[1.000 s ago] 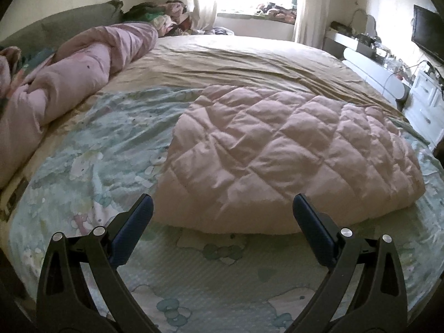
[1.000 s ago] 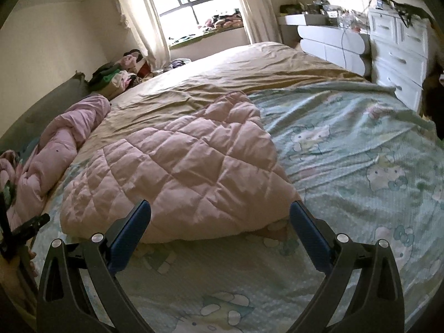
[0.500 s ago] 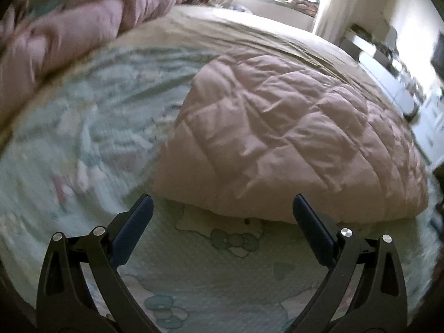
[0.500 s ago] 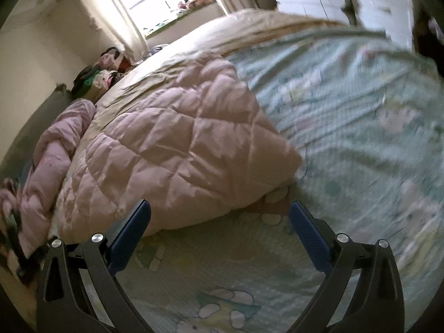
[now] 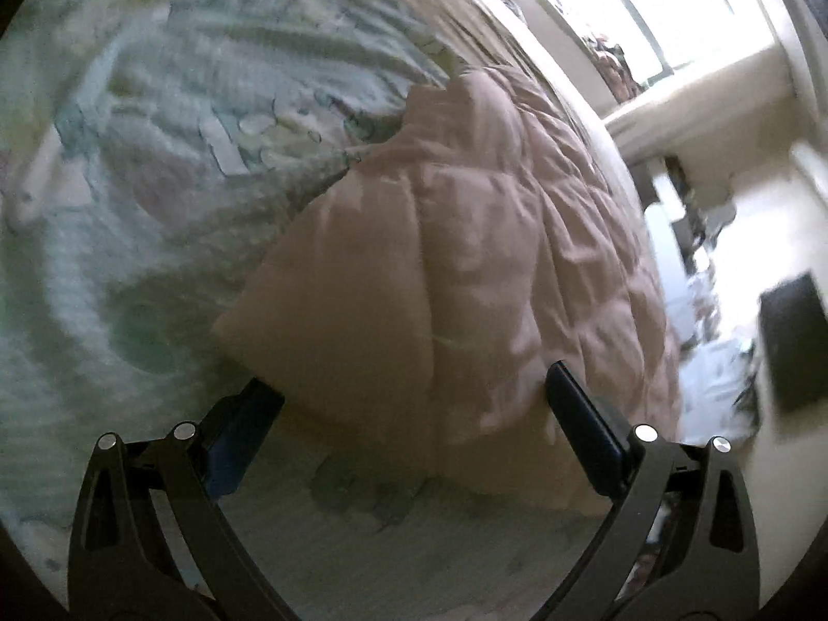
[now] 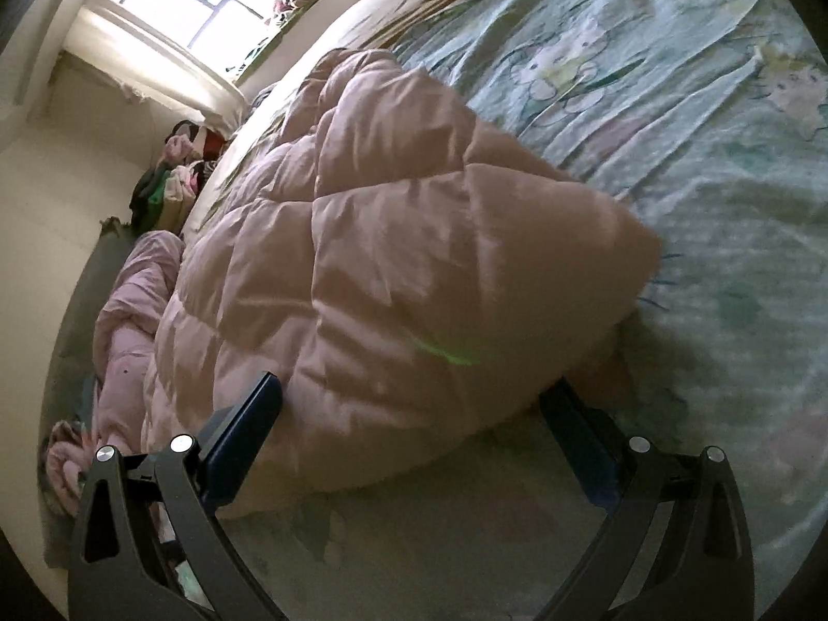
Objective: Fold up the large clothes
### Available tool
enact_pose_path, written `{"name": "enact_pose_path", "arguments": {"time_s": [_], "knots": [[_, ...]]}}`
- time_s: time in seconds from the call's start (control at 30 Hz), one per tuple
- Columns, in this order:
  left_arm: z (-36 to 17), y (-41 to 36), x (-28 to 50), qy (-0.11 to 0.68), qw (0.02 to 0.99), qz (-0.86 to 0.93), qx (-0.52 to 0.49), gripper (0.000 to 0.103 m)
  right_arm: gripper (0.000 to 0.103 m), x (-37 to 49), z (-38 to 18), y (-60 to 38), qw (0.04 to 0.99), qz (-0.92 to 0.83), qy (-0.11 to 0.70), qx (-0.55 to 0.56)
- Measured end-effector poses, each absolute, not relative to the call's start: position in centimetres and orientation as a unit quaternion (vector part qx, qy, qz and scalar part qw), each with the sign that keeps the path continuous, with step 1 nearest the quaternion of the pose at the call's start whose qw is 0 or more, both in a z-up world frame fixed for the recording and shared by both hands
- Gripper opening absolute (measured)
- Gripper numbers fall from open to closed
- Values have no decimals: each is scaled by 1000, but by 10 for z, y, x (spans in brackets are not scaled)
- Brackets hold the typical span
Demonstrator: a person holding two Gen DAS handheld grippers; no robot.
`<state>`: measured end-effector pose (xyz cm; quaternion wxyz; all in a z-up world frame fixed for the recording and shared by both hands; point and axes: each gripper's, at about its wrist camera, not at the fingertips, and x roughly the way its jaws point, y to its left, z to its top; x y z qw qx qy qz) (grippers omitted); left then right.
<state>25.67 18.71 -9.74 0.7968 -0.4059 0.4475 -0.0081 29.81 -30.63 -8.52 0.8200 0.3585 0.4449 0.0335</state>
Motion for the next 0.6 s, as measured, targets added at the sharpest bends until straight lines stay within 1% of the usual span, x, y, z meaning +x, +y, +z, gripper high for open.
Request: {"name": "enact_pose_path", "arguments": {"time_s": [0.1,0.37,0.5,0.53,0.57,0.6], "knots": [[-110,193,267,439,778,-1,-449,94,99,309,-89,-304,819,34,441,366],[-113,191,293,432,784,20,-445,95,99,340,-101,-310,817,37,429,383],[-115,187,303,416,793,25,-445,95,99,345,-105,-308,828,43,414,375],[-117,187,303,409,795,27,-447,95,97,345,-105,-306,832,42,412,370],[-118,188,303,404,795,28,-451,95,90,343,-104,-306,835,41,409,365],[-117,187,302,401,798,28,-450,95,87,341,-102,-305,840,41,404,361]]}}
